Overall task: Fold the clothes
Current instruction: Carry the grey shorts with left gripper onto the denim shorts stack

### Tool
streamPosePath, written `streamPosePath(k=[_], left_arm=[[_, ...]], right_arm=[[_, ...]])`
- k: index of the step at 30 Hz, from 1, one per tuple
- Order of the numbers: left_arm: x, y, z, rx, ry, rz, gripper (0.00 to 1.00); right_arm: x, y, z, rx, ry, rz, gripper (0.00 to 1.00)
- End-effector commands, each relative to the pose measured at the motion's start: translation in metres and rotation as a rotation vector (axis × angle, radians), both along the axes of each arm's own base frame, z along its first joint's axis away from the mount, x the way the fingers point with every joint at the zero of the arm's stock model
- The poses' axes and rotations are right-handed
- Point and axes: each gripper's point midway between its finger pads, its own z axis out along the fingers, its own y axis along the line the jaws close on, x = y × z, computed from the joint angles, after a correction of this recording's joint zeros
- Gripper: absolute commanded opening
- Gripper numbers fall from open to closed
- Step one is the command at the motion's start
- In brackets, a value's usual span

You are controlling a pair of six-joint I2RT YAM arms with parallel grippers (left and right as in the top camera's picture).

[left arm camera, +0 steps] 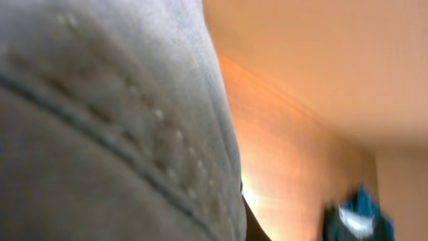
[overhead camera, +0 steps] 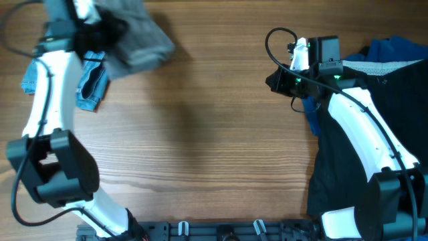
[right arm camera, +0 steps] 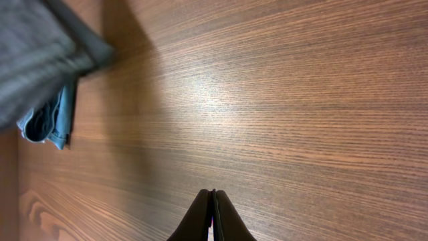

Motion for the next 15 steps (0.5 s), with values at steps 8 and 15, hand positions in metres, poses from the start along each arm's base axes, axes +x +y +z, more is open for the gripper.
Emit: streamPosePath(k=[8, 15], left_arm=[[0.002, 0.141, -0.097, 0.023, 0.166, 0.331, 0.04], [-0.018, 0.197, -0.089, -0.012, 0.140, 0.423, 0.04]], right_arm=[[-0.009, -0.002, -0.008, -0.022, 0.052, -0.010, 0.04], [-0.014, -0.003, -0.011, -0.027, 0.076, -0.009, 0.04]])
